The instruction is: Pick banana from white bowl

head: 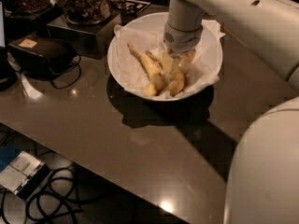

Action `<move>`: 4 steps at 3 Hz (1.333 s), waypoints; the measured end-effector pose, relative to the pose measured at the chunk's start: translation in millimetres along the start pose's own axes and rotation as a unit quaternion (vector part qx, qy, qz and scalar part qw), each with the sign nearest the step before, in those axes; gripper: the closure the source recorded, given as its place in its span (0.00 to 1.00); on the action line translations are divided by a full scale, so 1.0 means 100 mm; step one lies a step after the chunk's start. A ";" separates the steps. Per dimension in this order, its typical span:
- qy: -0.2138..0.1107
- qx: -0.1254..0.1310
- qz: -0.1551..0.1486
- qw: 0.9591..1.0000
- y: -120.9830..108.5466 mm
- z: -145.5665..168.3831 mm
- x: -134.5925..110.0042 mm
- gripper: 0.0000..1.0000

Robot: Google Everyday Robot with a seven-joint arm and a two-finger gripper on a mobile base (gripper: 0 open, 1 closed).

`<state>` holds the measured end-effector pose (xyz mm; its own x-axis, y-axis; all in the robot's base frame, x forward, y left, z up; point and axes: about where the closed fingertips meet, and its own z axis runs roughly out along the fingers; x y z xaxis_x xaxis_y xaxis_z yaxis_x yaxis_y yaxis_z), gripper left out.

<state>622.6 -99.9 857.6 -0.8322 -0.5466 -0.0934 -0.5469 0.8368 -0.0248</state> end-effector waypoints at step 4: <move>-0.032 0.012 -0.048 0.998 0.27 -0.58 0.07 1.00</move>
Offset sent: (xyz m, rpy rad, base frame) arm -0.0108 0.0038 0.0218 -0.0112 -0.0328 0.0482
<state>596.5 -82.6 914.3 -0.7676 -0.6223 -0.1532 -0.6214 0.7812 -0.0600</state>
